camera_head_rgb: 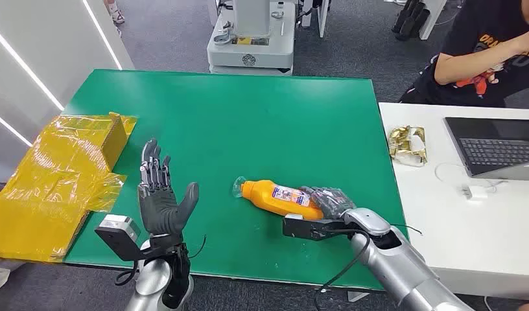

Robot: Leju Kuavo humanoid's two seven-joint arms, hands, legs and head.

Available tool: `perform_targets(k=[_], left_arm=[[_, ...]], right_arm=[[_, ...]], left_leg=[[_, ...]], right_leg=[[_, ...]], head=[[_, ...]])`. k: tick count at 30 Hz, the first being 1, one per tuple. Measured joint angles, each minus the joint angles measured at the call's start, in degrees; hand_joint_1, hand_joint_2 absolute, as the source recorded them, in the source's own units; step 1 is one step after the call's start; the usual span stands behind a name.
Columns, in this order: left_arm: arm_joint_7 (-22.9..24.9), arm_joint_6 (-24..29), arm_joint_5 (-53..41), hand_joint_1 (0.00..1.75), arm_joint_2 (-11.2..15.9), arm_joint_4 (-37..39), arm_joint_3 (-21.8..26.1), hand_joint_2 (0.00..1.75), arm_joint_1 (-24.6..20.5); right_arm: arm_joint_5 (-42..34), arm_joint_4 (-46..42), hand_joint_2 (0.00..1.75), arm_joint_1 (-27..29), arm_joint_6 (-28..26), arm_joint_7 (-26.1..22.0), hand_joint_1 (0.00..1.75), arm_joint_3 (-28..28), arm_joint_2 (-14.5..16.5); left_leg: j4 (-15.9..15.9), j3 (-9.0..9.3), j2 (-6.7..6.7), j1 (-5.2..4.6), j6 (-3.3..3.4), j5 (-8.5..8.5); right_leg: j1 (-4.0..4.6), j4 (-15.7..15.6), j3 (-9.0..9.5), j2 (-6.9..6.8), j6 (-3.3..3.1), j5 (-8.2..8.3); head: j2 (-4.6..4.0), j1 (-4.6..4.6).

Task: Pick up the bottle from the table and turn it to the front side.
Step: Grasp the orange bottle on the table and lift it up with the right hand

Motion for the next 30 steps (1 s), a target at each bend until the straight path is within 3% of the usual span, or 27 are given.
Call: perform_targets(k=[10, 17, 24, 30], left_arm=[[-0.4, 0.5, 0.7, 0.0, 0.1, 0.2, 0.0, 1.75, 0.0], [-1.0, 2.0, 0.8, 0.0, 0.1, 0.2, 0.0, 1.75, 0.1], [-2.2, 4.0, 3.0, 0.0, 0.0, 2.1, -0.4, 1.75, -1.8], [-2.3, 3.8, 5.5, 0.0, 0.0, 5.7, -1.2, 1.75, -4.6]], right_arm=[[-0.3, -0.5, 1.75, 1.4, -5.6, 0.1, 1.75, -0.1, 0.5], [-2.5, -3.3, 1.75, 4.5, -20.9, 0.5, 1.75, -3.5, 3.3], [-6.2, -5.3, 1.75, 6.8, -34.8, -7.8, 1.75, -7.2, 6.6], [-10.5, -6.7, 1.75, 9.7, -42.3, -14.3, 1.75, -9.5, 9.1]], left_leg=[[0.0, -0.02, -0.01, 0.01, 0.0, 0.0], [0.0, -0.06, -0.02, 0.01, 0.0, 0.0], [0.0, -0.09, -0.03, 0.01, 0.0, 0.0], [0.0, -0.09, -0.01, 0.0, 0.0, 0.0]], right_leg=[[0.0, 0.0, -0.01, -0.01, 0.01, 0.0], [0.01, 0.0, -0.06, -0.01, 0.0, 0.0], [0.01, 0.0, -0.09, -0.02, 0.0, 0.0], [0.0, 0.0, -0.09, -0.01, 0.01, 0.0]], head=[[0.0, -0.01], [0.0, -0.02], [0.0, -0.01], [0.0, -0.01]])
